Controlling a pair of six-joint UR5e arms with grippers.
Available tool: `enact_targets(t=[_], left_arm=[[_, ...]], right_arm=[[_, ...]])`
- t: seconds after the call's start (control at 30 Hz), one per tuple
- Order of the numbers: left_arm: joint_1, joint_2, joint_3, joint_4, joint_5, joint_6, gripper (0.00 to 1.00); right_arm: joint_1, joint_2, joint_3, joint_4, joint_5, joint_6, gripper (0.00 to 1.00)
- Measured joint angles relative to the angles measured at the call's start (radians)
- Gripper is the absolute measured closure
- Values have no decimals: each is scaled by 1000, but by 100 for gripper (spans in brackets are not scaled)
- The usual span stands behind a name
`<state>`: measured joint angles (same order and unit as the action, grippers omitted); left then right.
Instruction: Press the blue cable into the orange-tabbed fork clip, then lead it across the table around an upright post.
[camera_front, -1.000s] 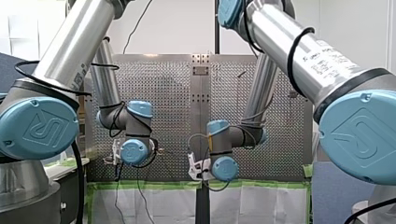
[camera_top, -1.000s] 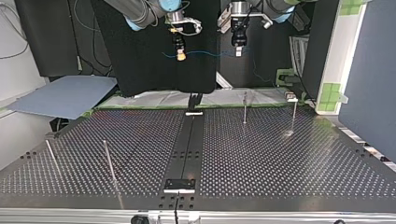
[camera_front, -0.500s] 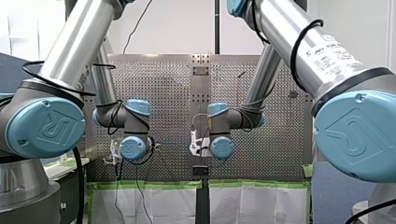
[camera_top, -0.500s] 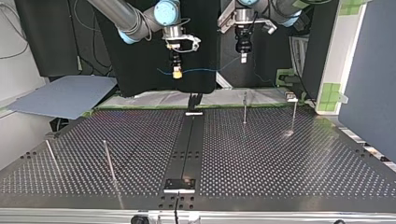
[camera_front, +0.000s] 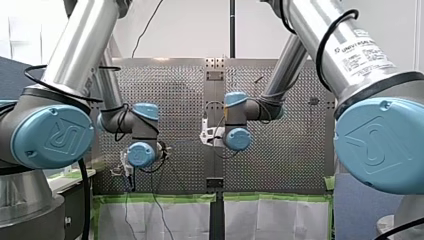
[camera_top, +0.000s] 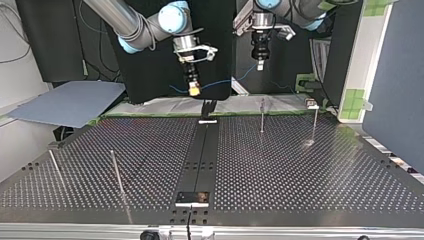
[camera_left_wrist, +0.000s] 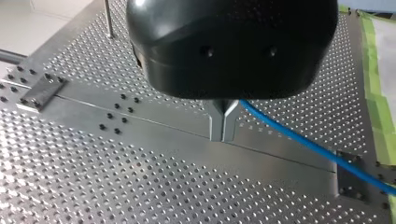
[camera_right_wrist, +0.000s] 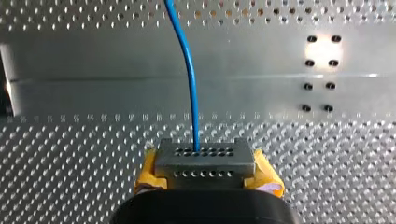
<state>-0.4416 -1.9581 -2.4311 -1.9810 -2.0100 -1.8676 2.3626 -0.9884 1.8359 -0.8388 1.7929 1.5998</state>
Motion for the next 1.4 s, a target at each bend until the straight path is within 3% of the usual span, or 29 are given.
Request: enact_targets(t=[0.13,0.4,0.6,0.77,1.03,1.4], left_arm=[[32,-14,4,3,26,8,100],[112,-74,18,24,103,53,100],[166,-127,33,36,157,80,100],[217,-146,50,37,208,90,100],[292,-151,80,27,245,81,100],[310,-235,135,53,276,75,100]], right_arm=[[0,36,-30,-14,-10,3,100],[2,121,-89,-45,-35,28,100],[5,182,-127,-47,-38,31,100],[0,228,-165,-39,-38,44,100],[-20,312,-222,-8,-39,51,100],[-60,386,-249,-24,-78,58,100]])
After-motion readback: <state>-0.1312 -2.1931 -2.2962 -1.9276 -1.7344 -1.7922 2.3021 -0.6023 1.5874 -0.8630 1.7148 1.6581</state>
